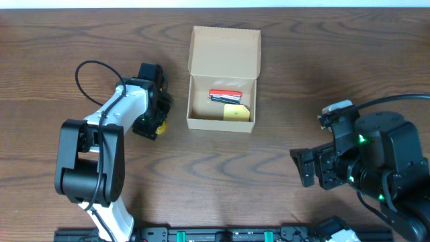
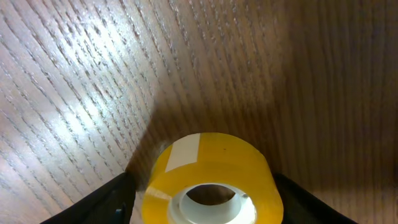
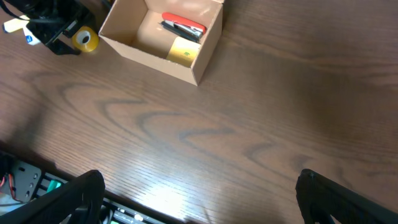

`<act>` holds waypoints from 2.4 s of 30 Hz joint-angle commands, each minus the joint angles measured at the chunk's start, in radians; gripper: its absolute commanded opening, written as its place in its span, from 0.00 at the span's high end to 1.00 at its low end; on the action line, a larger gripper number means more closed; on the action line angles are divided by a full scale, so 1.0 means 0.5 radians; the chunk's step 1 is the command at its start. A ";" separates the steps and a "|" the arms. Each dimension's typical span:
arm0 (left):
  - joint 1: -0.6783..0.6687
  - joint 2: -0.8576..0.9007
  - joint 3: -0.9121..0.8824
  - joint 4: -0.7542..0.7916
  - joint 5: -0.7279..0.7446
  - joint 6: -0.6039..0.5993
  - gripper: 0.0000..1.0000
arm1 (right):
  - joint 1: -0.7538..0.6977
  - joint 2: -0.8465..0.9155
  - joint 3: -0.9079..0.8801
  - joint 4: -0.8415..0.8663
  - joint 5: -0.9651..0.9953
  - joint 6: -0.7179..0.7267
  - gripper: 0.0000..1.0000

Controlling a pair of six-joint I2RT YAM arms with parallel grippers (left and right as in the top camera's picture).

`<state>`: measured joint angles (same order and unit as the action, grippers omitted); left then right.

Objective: Pack container
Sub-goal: 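Lower the left gripper onto the yellow tape roll and grasp it, then lift the tape roll with the left gripper and carry it into the box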

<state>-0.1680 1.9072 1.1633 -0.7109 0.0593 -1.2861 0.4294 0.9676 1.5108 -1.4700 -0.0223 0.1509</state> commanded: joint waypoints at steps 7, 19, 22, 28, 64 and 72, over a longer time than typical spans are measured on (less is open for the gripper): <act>0.012 0.005 -0.034 0.025 -0.053 -0.038 0.41 | -0.014 -0.002 0.026 -0.002 0.021 -0.021 0.01; 0.111 -0.024 0.211 -0.102 0.071 0.087 0.78 | -0.014 -0.002 0.026 -0.002 0.021 -0.021 0.01; 0.128 -0.052 0.392 -0.242 -0.018 0.183 0.91 | -0.014 -0.002 0.026 -0.002 0.021 -0.021 0.01; 0.111 -0.073 0.863 -0.500 -0.205 0.309 0.94 | -0.014 -0.002 0.026 -0.002 0.021 -0.020 0.01; -0.406 -0.041 1.378 -0.584 0.294 2.264 0.94 | -0.014 -0.002 0.026 -0.002 0.022 -0.021 0.01; -0.551 0.039 1.378 -0.687 0.294 2.615 0.94 | -0.014 -0.002 0.026 -0.002 0.021 -0.021 0.01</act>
<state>-0.4160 1.8992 1.8355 -1.0397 0.2066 -0.0929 0.4294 0.9676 1.5108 -1.4700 -0.0223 0.1509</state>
